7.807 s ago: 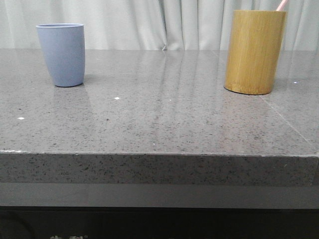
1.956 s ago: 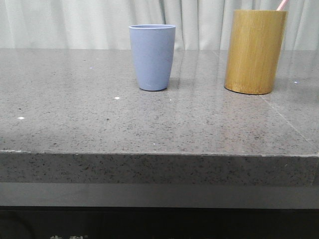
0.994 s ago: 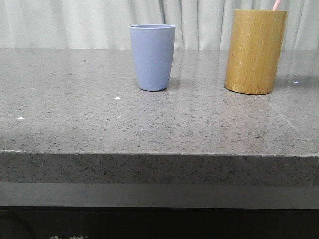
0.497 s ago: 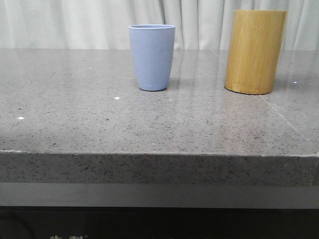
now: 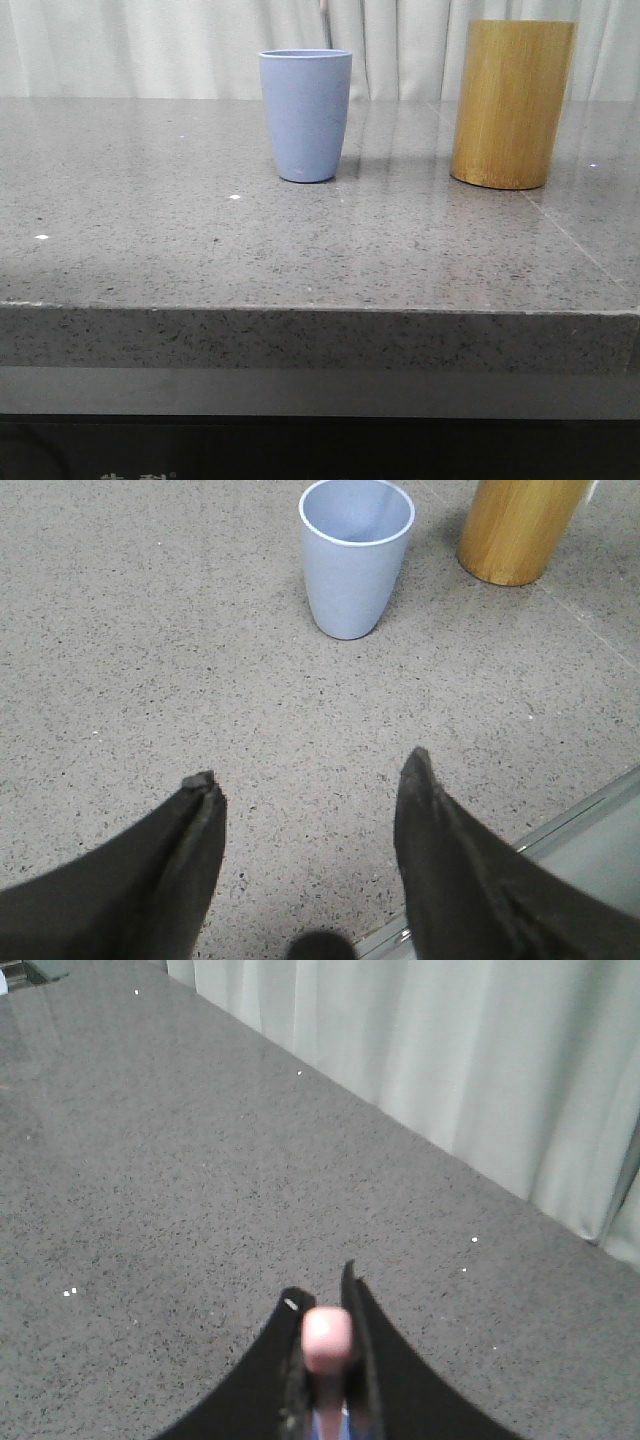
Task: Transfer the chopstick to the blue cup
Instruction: 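Lower the pink chopstick into the blue cup with the right gripper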
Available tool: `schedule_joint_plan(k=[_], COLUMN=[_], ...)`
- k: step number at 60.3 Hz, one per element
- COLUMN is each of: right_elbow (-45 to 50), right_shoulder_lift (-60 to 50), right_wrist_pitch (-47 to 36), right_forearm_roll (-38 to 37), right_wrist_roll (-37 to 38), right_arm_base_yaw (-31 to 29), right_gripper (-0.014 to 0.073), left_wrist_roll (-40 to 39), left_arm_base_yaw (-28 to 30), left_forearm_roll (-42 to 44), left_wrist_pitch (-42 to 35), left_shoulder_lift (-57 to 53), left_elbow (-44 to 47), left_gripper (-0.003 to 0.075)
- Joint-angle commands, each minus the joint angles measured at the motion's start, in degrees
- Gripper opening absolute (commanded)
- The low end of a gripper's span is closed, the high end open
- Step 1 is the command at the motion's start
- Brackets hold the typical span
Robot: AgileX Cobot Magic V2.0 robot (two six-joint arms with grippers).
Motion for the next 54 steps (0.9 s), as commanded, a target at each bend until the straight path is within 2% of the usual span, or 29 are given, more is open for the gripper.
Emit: schedule_joint_plan(k=[1,10,14,18,26,32,54], right_elbow=[-1.7,-1.7,-1.7,-1.7,-1.7,-1.7,-4.0], right_shoulder_lift=[-0.1,4.0,5.1,6.2,7.4,7.2,0.8], right_wrist_pitch=[-4.9,-4.3,-3.5,-2.6,-1.2,-1.1,6.1], right_forearm_roll=[0.9,0.9,1.0,1.0,1.0,1.0,-1.9], right_wrist_roll=[-1.0,-1.0,-1.0,-1.0,-1.0,-1.0,-0.9], right_arm_base_yaw=[0.2,0.4,0.4,0.4,0.4,0.4,-0.3], right_gripper=[-0.0050,-0.0042,-0.0011,0.0069,0.0284,0.0381,0.0394], left_wrist_roll=[0.0,0.0,0.0,0.0,0.0,0.0,0.0], left_arm_base_yaw=[-0.4,-0.4,-0.4,-0.4,-0.4,-0.4,-0.4], left_forearm_roll=[-0.4,-0.4,-0.4,-0.3,-0.2,-0.2,0.1], left_wrist_pitch=[-4.3,-4.4,-4.4,-4.4,-4.4,-4.4,-4.4], left_shoulder_lift=[0.0,0.0,0.0,0.0,0.0,0.0,0.0], left_elbow=[-1.6,-1.6,-1.6,-1.6,-1.6,-1.6,-1.6], left_gripper=[0.0388,0.0388,0.0388,0.0388,0.0388,0.0388,0.0388])
